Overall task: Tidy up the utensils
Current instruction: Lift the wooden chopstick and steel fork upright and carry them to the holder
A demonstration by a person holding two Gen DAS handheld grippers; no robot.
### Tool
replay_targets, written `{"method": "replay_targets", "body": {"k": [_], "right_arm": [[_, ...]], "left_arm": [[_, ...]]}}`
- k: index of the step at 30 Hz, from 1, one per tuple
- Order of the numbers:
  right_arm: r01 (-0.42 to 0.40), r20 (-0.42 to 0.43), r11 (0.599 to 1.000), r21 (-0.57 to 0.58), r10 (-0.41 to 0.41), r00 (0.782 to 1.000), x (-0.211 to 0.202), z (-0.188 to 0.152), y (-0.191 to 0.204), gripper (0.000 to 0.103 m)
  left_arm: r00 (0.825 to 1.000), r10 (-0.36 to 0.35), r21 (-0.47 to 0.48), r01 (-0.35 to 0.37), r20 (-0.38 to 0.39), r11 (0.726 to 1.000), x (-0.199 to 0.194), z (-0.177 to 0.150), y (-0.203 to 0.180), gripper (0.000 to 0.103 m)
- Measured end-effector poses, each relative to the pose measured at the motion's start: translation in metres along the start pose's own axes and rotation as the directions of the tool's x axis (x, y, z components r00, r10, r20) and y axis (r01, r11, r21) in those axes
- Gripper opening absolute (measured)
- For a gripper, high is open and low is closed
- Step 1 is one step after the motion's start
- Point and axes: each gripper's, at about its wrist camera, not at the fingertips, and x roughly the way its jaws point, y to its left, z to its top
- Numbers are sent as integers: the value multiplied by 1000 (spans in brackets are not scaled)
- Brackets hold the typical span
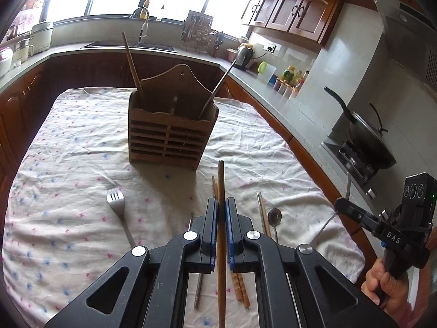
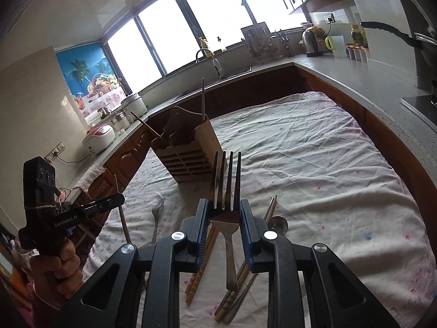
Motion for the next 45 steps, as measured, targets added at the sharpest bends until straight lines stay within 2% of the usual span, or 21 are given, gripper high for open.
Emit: {"method": "replay_targets", "body": {"k": [11,26,37,45], "right_arm": [[-42,28,999,-24,43,999,3,17,20,22],[-84,55,994,-69,88,995,20,45,46,22],[-106,64,992,-73,111,992,39,63,55,22],[-124,99,989,-83,131,986,55,93,64,22]], "left_arm": [[998,0,-4,0,66,1000,-28,6,7,4],[985,26,-9,-25,171,1000,-66,17,25,4],[977,30,-31,-24,213,999,-71,29,43,4],[964,27,-28,-20,264,999,-71,52,52,4]]}}
